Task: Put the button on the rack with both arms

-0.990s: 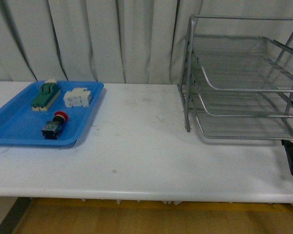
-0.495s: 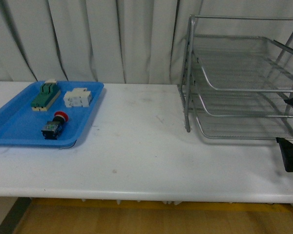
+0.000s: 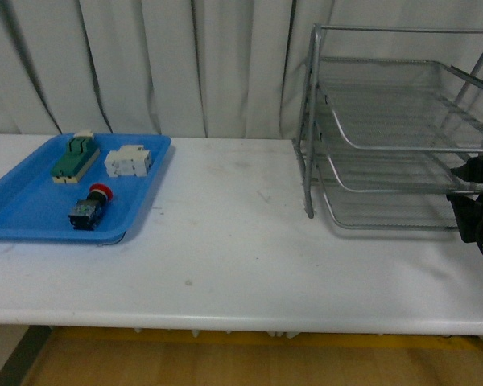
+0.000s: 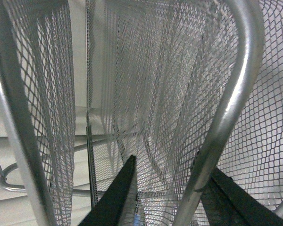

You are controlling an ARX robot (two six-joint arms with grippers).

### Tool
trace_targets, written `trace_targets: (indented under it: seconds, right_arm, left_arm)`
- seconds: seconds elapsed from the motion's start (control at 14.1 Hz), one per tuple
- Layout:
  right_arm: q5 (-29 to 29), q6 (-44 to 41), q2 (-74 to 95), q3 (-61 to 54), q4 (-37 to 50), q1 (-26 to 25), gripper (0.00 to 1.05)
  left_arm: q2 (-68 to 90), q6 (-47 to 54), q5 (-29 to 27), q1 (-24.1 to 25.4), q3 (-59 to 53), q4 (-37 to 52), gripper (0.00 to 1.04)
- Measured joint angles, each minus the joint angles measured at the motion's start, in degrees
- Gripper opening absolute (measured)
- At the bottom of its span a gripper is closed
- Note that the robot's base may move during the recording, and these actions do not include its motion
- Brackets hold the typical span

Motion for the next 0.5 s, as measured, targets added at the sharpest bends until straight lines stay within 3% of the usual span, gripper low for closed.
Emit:
trace_targets:
  seconds: [0.21, 0.5]
  right_arm:
    - [0.02, 0.68, 0.00, -0.70, 0.66, 0.07, 0.06]
    - [0.15, 3.10, -0.61, -4.66, 4.22, 0.00, 0.04]
  left_arm:
    - [0.00, 0.00, 0.00, 0.00, 0.00, 0.00, 0.98]
    - [0.00, 0.00, 0.00, 0.00, 0.00, 0.00, 0.98]
